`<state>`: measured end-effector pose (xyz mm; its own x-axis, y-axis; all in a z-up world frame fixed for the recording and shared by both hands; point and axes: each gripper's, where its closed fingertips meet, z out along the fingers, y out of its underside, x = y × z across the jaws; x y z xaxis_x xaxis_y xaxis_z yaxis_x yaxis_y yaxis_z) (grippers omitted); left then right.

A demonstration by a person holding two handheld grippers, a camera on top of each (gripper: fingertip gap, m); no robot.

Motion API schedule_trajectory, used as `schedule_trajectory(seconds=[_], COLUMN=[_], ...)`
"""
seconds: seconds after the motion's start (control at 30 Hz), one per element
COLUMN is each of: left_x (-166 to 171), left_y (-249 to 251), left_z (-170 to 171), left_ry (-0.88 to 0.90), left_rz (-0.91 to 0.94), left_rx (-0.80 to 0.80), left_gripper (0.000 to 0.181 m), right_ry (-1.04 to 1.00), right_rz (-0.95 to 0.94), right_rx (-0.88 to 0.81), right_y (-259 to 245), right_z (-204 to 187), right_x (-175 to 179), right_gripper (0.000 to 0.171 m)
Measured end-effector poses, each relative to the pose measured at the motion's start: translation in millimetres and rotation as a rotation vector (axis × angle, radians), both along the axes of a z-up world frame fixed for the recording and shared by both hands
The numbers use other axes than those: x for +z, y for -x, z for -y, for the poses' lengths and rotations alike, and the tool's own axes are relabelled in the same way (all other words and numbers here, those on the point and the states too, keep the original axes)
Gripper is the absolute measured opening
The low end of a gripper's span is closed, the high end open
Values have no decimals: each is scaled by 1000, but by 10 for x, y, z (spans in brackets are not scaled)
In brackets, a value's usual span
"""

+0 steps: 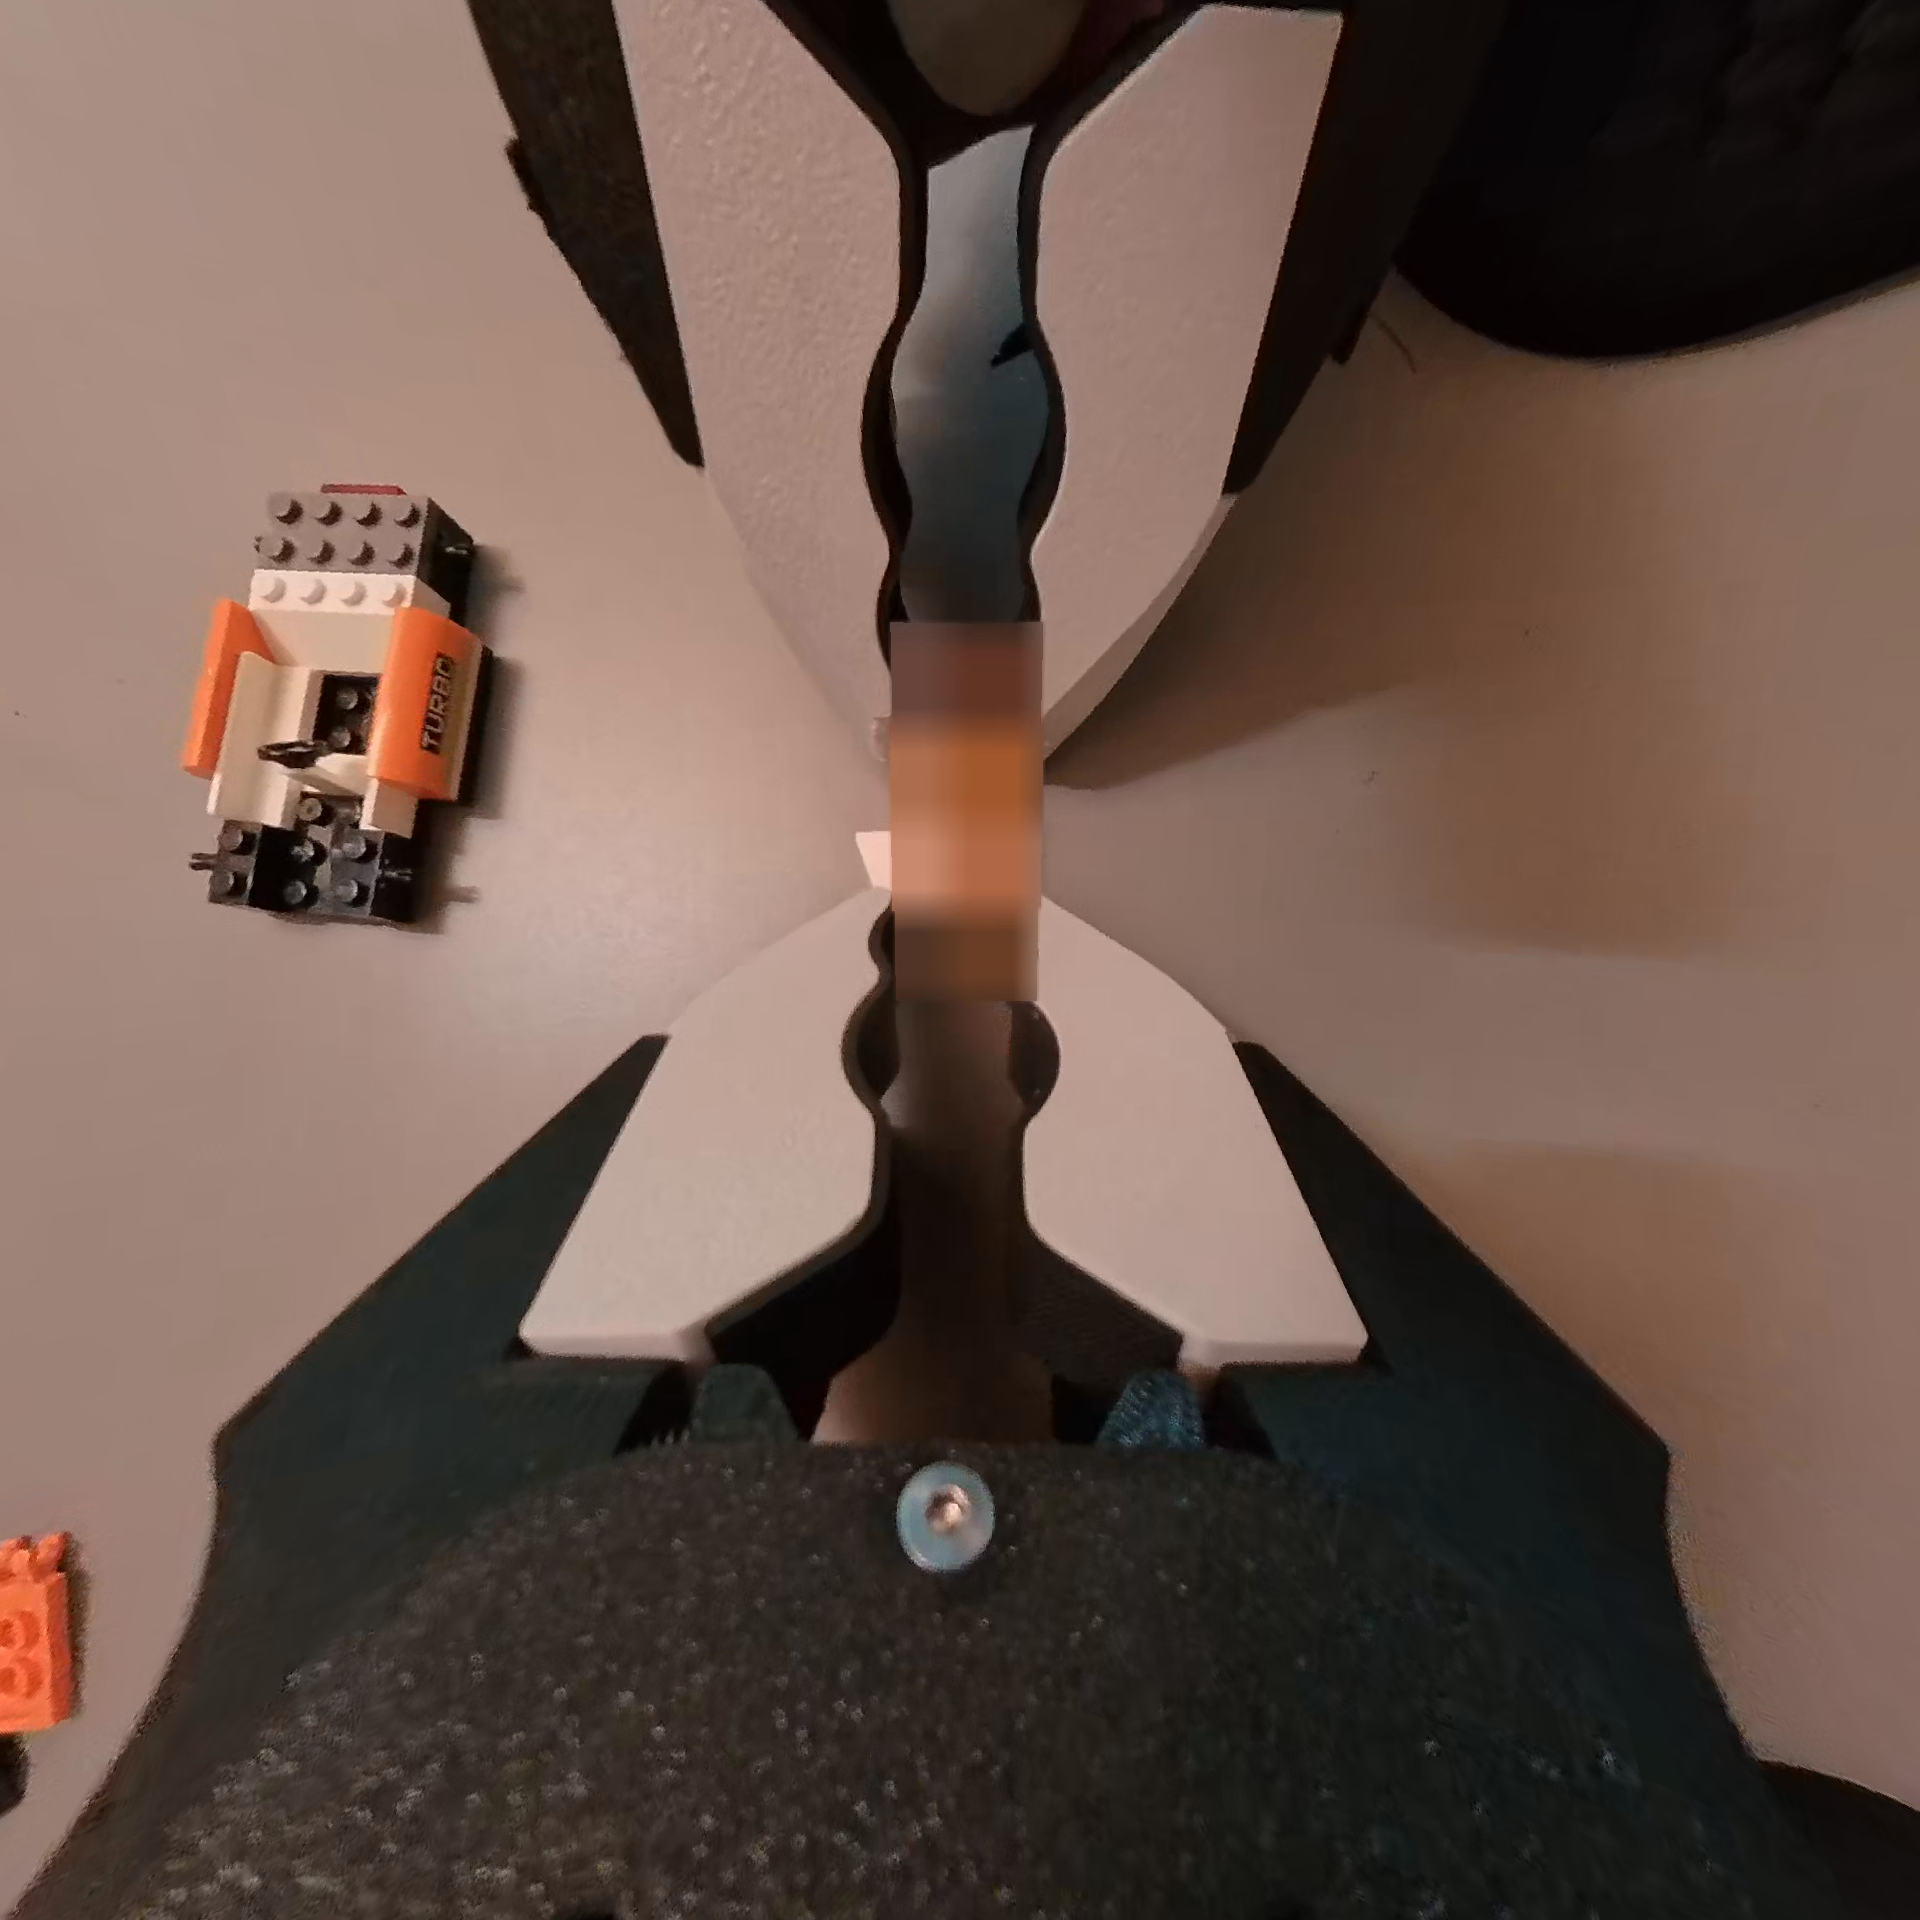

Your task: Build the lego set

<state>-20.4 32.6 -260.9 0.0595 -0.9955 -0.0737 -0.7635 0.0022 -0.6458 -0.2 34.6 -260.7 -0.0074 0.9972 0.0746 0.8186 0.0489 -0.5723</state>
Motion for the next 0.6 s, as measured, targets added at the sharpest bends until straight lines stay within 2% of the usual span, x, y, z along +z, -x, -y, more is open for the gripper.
schedule_trajectory(seconds=[0.6], left_x=[23], left_y=[13], left_z=[-43], left_ry=[-10], left_rz=[12], left_rx=[24], left_gripper=[17], right_ry=[-12], right_rz=[-26], right_rx=[-11], right_y=[15], right_z=[-25], right_x=[8], right_gripper=[17])
